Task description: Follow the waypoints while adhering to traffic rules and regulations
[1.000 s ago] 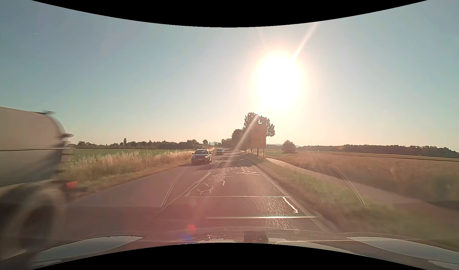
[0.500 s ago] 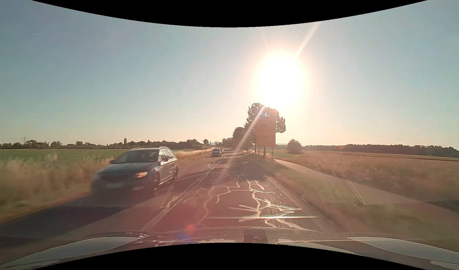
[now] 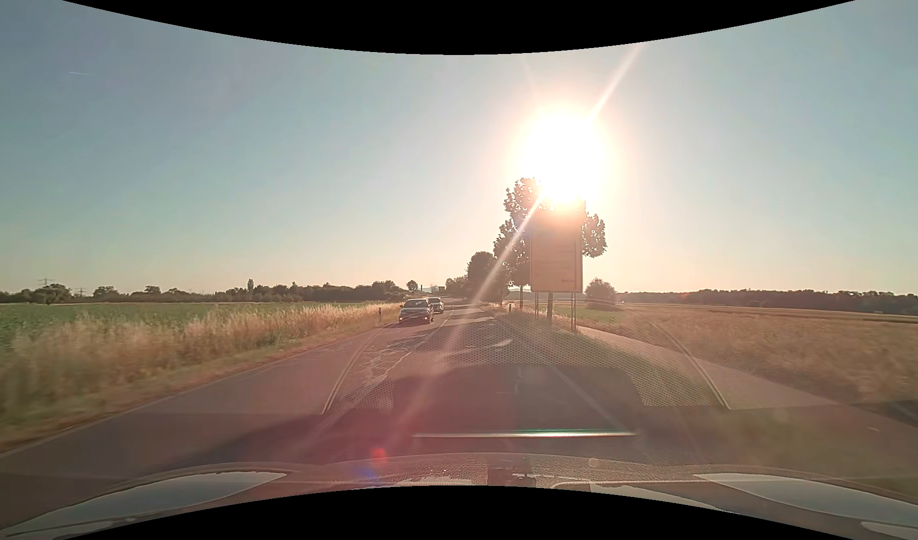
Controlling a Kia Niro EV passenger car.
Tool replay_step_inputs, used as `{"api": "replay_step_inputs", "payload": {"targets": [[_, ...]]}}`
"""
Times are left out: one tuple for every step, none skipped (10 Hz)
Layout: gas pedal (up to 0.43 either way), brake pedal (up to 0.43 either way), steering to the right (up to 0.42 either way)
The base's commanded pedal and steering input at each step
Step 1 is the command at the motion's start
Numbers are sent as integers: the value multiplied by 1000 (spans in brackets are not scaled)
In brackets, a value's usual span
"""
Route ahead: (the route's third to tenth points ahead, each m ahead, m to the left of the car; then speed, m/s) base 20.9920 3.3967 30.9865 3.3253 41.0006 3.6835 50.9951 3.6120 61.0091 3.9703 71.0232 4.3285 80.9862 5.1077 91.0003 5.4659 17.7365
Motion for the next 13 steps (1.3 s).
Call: {"api": "replay_step_inputs", "payload": {"targets": [[98,0,-1],[98,0,-2],[98,0,-1],[110,0,-1],[110,0,-2],[110,0,-2],[110,0,-1],[118,0,-1],[118,0,-1],[118,0,-1],[130,0,-2],[130,0,-2],[130,0,-2]]}}
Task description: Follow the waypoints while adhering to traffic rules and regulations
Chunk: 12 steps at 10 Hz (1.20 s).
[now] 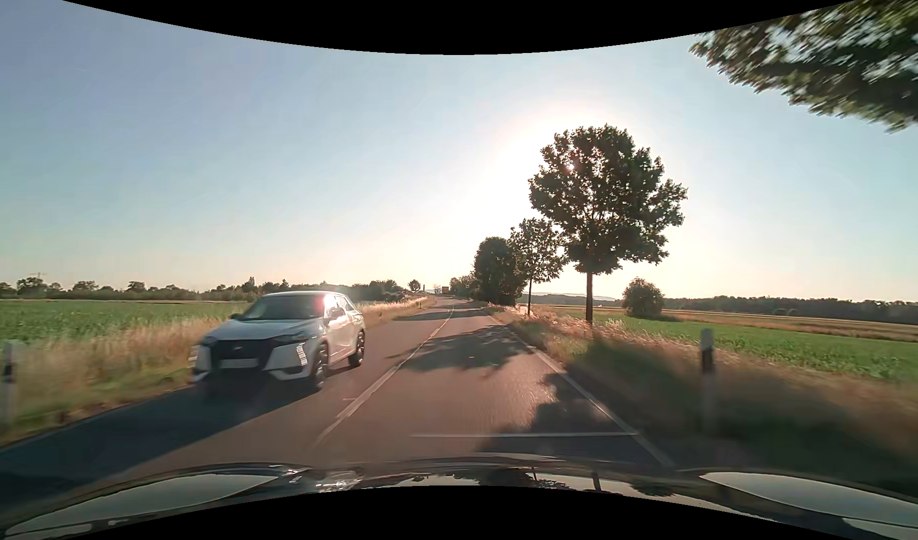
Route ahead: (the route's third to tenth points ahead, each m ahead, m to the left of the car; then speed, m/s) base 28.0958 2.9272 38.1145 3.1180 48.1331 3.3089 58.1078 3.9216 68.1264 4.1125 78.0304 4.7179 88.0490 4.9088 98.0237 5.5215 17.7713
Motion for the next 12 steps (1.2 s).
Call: {"api": "replay_step_inputs", "payload": {"targets": [[138,0,-1],[138,0,-2],[138,0,-2],[138,0,-2],[150,0,-2],[150,0,-1],[150,0,-2],[150,0,-1],[150,0,-1],[150,0,-2],[150,0,-2],[150,0,-1]]}}
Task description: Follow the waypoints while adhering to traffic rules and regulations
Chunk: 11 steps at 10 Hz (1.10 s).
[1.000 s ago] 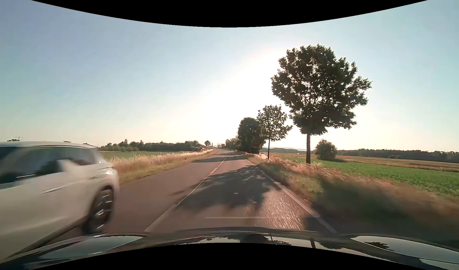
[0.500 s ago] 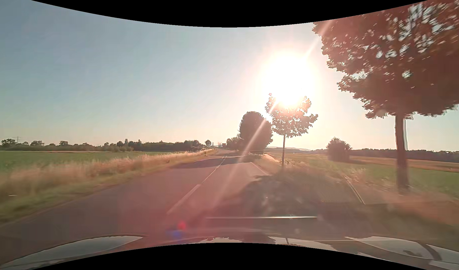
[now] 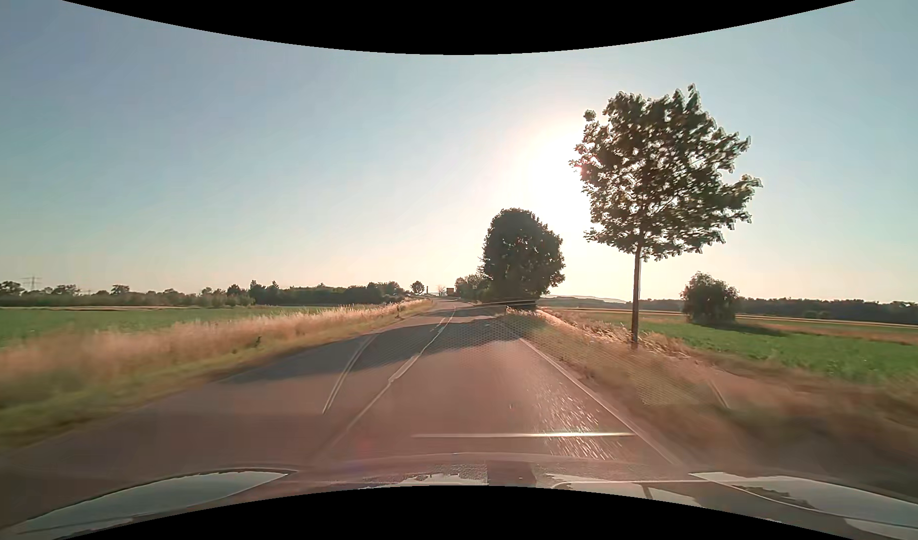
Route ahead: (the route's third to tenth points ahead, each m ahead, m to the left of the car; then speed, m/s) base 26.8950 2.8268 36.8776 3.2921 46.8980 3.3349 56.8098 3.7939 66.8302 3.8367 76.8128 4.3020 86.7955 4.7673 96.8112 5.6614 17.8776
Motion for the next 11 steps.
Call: {"api": "replay_step_inputs", "payload": {"targets": [[150,0,-1],[150,0,-1],[150,0,-2],[150,0,-2],[150,0,-2],[150,0,-1],[150,0,-2],[150,0,-2],[150,0,-2],[150,0,-2],[150,0,-1]]}}
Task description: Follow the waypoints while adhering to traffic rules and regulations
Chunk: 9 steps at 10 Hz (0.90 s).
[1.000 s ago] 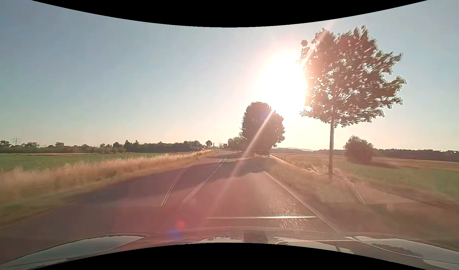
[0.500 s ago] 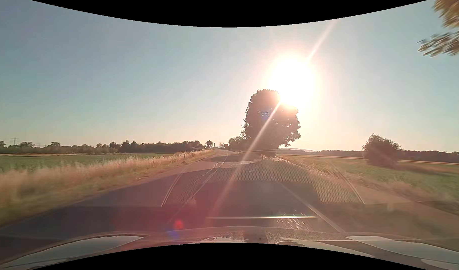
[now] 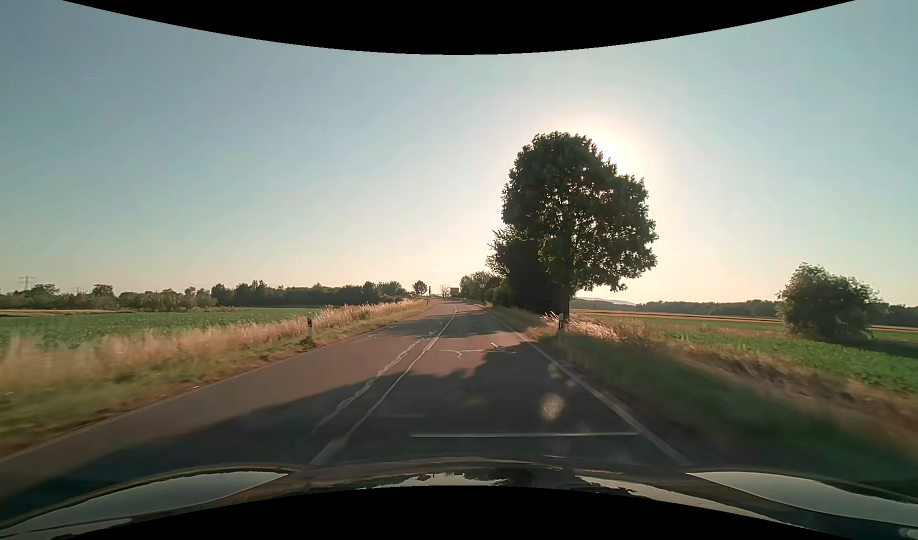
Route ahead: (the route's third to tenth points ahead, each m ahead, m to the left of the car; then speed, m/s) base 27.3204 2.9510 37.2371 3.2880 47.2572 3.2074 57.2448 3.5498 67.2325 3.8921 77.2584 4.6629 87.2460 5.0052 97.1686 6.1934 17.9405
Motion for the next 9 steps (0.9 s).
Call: {"api": "replay_step_inputs", "payload": {"targets": [[150,0,-1],[150,0,-1],[150,0,-1],[150,0,-1],[150,0,-1],[150,0,-1],[150,0,-1],[150,0,0],[150,0,0]]}}
